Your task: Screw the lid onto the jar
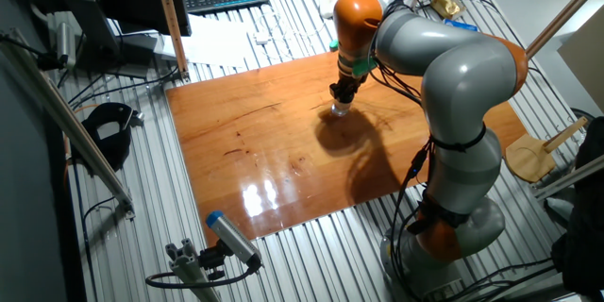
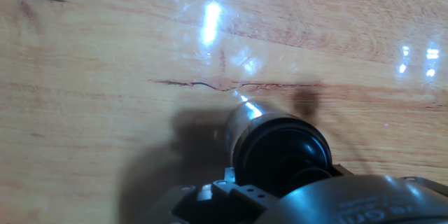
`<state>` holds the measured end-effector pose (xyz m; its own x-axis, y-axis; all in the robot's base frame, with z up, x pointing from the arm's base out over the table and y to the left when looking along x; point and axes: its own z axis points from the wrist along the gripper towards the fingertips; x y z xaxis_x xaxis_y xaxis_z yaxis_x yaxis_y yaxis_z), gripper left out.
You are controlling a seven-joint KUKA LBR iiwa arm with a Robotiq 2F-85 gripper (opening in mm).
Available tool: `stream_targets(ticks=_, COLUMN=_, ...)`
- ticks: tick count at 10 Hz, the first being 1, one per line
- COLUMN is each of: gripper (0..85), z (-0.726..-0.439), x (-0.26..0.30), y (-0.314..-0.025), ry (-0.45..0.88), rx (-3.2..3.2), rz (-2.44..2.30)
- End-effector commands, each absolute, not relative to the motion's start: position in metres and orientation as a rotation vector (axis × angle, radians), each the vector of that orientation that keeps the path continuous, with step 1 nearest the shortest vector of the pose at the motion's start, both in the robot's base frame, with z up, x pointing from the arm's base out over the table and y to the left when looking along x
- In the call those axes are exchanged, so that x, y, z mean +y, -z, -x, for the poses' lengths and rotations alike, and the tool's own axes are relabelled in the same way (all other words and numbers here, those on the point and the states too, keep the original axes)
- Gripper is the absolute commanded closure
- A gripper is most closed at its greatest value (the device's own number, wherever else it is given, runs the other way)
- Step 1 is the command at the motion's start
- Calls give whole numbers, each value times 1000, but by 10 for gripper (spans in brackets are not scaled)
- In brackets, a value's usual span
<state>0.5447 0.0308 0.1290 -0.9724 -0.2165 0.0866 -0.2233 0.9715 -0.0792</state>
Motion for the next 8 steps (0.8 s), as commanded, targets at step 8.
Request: stream_targets(ticks=8, gripper=510, z=-545, x=32, y=-127, ry=-134, rx=-3034, rz=-336)
